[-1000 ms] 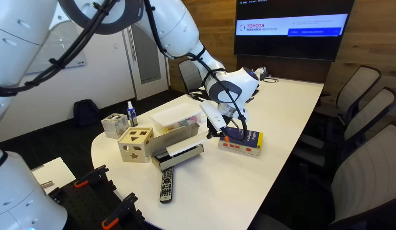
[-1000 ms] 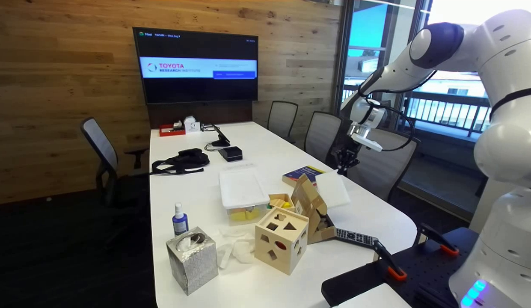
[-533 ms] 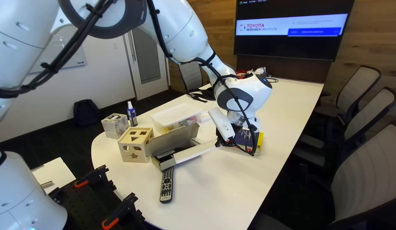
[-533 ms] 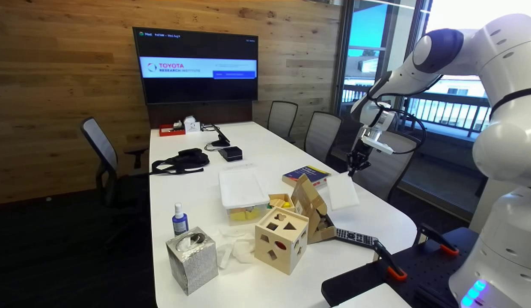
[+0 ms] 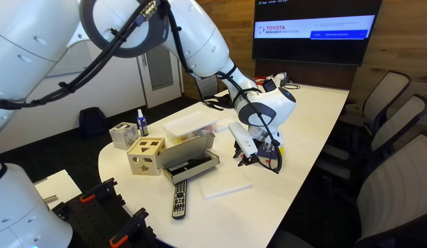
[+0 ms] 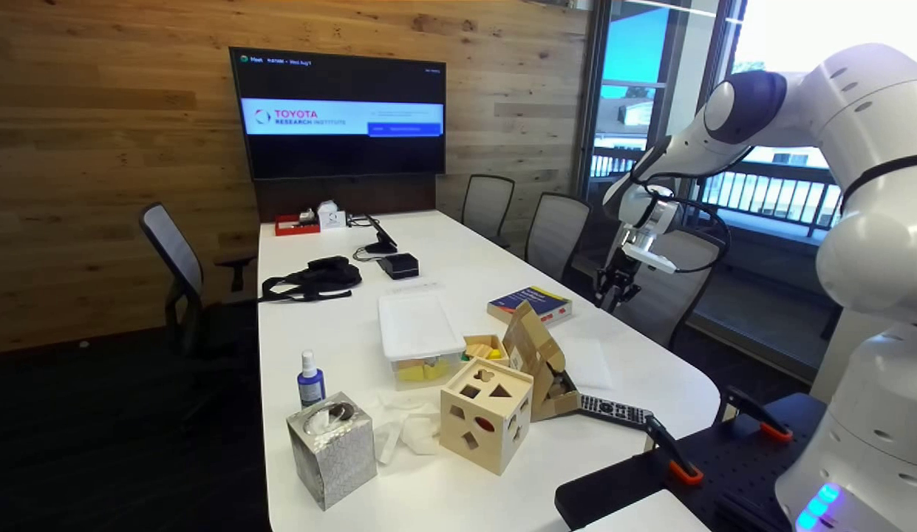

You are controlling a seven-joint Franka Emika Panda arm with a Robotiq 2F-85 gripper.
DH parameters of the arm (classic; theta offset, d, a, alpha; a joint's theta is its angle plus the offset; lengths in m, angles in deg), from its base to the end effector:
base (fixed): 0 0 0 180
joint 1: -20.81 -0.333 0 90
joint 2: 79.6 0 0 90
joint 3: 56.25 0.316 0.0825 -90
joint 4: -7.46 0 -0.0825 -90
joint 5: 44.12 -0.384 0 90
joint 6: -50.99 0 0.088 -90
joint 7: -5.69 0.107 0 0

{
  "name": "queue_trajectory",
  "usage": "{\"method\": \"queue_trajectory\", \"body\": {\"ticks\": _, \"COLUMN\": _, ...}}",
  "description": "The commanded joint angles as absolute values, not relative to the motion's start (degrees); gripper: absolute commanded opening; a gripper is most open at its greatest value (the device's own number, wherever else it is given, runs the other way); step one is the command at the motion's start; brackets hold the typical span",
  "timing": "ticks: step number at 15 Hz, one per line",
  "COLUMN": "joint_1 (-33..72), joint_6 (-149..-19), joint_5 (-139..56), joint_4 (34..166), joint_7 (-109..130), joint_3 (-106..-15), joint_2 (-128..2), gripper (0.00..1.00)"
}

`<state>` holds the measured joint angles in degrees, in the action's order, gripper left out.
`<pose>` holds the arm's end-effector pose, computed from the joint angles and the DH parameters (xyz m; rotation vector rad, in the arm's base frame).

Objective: Take the packing foam out of the cardboard box

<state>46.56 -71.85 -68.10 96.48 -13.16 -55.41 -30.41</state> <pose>0.6143 -0.2675 0.1219 -2.6814 0.5245 0.1696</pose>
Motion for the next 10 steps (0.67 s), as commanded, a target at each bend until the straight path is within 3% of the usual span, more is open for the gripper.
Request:
{"method": "queue_trajectory", "body": {"ticks": 1, "joint_1": 45.6, "joint_6": -66.3, "joint_5": -65.0, "joint_4": 96.8, "joint_7": -13.2, "joint_3": -56.1, "joint_2": -32.7, "gripper": 0.73}}
{"method": "queue_trajectory", "body": {"ticks": 5, "joint_1": 43.4, "joint_6": -59.0, "joint_5": -61.2, "joint_4": 100.8, "joint_7": -13.8, "joint_3": -56.3, "joint_2": -37.5, "gripper": 1.0}}
{"method": "queue_trajectory", "body": {"ticks": 10, "joint_1": 39.9, "joint_6": -54.1, "joint_5": -58.3, "joint_4": 106.5, "joint_7": -14.8, "joint_3": -56.0, "joint_2": -42.3, "gripper": 1.0}}
